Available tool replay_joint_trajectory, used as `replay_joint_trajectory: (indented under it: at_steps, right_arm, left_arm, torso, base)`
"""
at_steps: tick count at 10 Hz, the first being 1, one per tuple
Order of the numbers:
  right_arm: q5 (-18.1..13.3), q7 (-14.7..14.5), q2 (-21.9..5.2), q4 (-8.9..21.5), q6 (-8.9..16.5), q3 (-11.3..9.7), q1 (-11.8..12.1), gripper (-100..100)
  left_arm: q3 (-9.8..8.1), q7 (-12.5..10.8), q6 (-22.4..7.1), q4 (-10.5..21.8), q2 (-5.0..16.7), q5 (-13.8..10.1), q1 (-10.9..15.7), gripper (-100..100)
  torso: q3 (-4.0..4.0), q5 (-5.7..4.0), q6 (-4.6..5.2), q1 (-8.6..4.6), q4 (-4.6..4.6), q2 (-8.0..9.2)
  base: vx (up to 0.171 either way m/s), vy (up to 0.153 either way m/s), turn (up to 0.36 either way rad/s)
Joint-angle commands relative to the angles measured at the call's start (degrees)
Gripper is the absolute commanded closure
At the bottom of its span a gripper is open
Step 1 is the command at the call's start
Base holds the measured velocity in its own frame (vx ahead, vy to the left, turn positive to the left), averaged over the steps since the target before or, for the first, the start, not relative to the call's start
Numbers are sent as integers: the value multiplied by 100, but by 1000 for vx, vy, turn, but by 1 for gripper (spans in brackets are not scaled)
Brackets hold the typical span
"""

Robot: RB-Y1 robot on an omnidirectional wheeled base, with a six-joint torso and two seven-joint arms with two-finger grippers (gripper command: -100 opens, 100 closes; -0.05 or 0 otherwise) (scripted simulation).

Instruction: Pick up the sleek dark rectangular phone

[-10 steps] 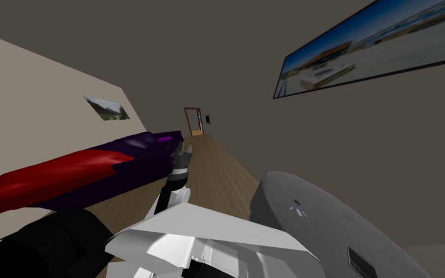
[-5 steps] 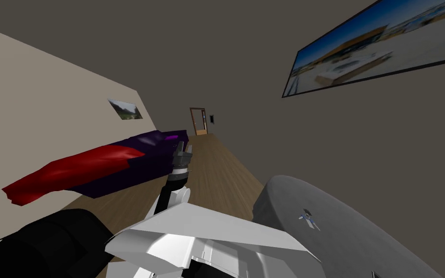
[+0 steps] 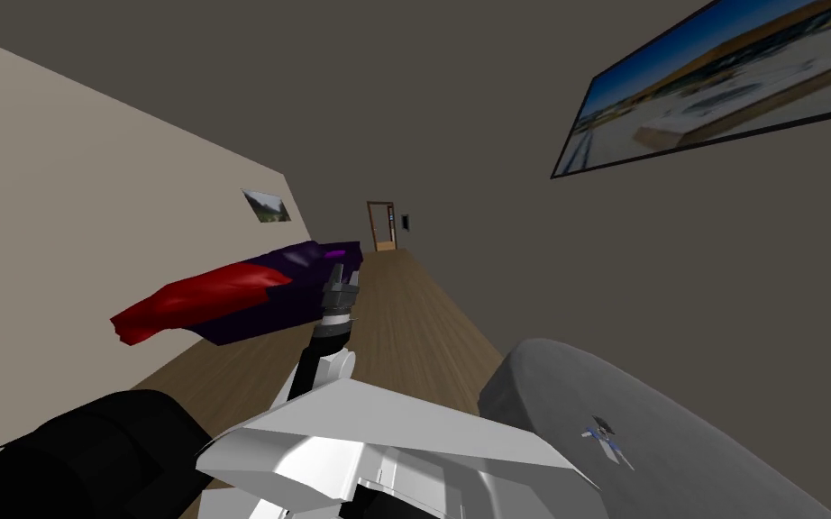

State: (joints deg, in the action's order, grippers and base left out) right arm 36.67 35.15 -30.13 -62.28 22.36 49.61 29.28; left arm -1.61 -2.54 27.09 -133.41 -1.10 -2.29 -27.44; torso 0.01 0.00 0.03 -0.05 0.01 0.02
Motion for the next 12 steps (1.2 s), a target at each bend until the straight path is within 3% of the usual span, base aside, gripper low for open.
replay_joint_trajectory:
  at_steps: [1, 2, 3, 5, 6, 7, 8, 9, 10, 11, 12]
  right_arm:
    - [134, 89, -66, 286, 199, 68, -9, -100]
    - [134, 89, -66, 346, 199, 68, -9, -100]
    - [313, 263, -154, 506, 478, 251, -3, -100]
    - [313, 263, -154, 687, 478, 251, -3, -100]
    - [486, 433, -237, 912, 748, 425, 0, -100]
    - [486, 433, -237, 1013, 748, 425, 0, -100]
    - [651, 597, -317, 1283, 955, 589, 1, -100]
    - [651, 597, -317, 1322, 1007, 589, 1, -100]
    - [807, 756, -392, 1544, 1237, 742, 1, -100]
    - [807, 756, -392, 1616, 1254, 742, 1, -100]
    - [954, 907, -461, 1841, 1488, 884, 0, -100]
  left_arm:
    - [0, 0, 0, 0, 0, 0, 0, 0]
    - [0, 0, 0, 0, 0, 0, -1, 0]
    - [-1, 0, 0, 0, 0, 0, -1, 0]
    - [0, 0, 0, 0, 0, 0, -1, 0]
    - [-1, 0, 0, 0, 0, 0, -1, 0]
    - [0, 0, 0, 0, 0, 0, 0, 0]
    - [0, 0, 0, 0, 0, 0, -1, 0]
    - [0, 0, 0, 0, 0, 0, 0, 0]
    - [-1, 0, 0, 0, 0, 0, -1, 0]
    - [0, 0, 0, 0, 0, 0, 0, 0]
    - [-1, 0, 0, 0, 0, 0, -1, 0]
  torso:
    - [0, 0, 0, 0, 0, 0]
    - [0, -1, 3, 0, 0, 0]
    - [0, 0, 6, 3, 0, 1]
    - [-1, 0, 4, 1, 0, -1]
    - [0, 0, 6, 2, 0, 0]
    - [-1, 0, 0, 2, 0, -1]
    - [-1, 0, 3, 0, -1, -2]
    - [-1, -1, 0, -1, 0, -2]
    - [-2, -1, 4, -2, -1, -2]
    - [-2, 0, -1, -2, 0, -3]
    - [-1, -2, 6, -2, -1, -2]
  base:
    - [5, -14, 114]
    - [4, -6, -7]
    - [5, -4, 206]
    - [5, -11, 61]
    - [6, -7, 171]
    - [8, -13, 146]
    - [7, -17, 206]
    - [7, -19, 102]
    - [7, -19, 219]
    - [6, -20, 89]
    - [8, -16, 157]
